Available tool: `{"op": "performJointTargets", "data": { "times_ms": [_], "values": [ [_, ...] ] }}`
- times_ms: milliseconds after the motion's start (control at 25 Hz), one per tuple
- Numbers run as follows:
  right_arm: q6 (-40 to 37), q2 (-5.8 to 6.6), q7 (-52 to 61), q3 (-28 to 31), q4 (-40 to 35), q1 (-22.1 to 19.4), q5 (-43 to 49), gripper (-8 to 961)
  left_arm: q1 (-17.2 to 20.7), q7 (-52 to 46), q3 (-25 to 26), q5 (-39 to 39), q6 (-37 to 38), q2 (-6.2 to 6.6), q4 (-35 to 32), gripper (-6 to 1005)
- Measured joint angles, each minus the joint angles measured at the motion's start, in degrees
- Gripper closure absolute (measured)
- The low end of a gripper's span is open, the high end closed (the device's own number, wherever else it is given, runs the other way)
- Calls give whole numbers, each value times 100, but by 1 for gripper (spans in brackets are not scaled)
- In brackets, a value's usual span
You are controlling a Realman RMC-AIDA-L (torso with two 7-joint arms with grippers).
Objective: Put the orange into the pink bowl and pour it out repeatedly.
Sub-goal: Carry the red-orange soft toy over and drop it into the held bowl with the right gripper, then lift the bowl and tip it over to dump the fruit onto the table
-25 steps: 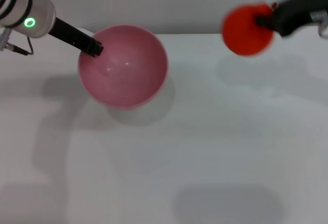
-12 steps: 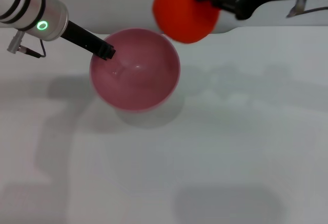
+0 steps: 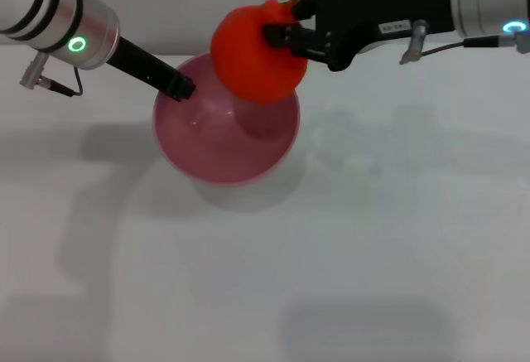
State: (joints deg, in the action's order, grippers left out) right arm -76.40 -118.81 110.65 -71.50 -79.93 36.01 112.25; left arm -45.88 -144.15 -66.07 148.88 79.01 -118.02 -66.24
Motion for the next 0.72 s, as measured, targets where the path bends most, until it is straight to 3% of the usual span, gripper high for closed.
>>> {"op": "performJointTargets", "data": {
  "times_ms": [720],
  "values": [
    [404, -2, -89, -20, 101, -104, -72, 468, 57, 63, -84, -17, -18, 0, 97, 957]
  ]
}}
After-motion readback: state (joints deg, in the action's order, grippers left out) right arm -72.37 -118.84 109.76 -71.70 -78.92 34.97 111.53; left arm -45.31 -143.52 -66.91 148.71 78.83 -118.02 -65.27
